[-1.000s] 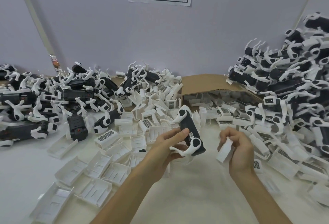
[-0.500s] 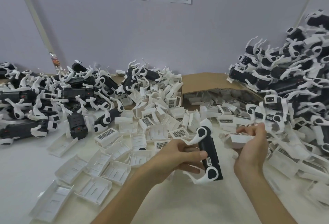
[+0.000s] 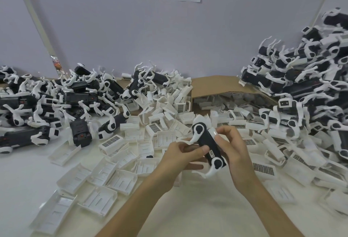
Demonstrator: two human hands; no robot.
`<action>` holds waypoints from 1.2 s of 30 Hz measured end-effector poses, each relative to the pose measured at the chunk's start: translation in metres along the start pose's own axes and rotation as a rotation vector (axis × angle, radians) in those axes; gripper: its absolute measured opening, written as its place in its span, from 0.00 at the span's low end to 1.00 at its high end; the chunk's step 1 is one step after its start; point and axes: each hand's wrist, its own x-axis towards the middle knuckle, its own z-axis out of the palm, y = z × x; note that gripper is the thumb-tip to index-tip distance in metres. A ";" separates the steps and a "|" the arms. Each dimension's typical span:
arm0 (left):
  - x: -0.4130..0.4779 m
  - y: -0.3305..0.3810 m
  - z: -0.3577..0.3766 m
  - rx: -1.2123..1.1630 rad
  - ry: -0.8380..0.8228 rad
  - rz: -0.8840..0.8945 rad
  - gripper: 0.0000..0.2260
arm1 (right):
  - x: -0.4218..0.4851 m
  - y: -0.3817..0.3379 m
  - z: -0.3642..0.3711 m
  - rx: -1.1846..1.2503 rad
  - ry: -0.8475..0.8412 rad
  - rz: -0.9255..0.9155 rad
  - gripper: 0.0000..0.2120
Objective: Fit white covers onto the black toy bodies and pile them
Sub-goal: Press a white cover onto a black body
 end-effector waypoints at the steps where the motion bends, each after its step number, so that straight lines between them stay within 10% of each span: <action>1: 0.000 0.000 0.000 -0.007 0.027 0.005 0.13 | 0.000 0.000 -0.001 0.013 -0.022 -0.005 0.09; 21: 0.002 -0.004 0.002 0.009 0.209 0.090 0.11 | -0.006 0.000 -0.001 -0.237 -0.283 -0.045 0.33; 36: 0.003 -0.002 -0.003 0.083 0.175 0.167 0.09 | -0.008 0.002 0.002 -0.265 -0.351 -0.070 0.31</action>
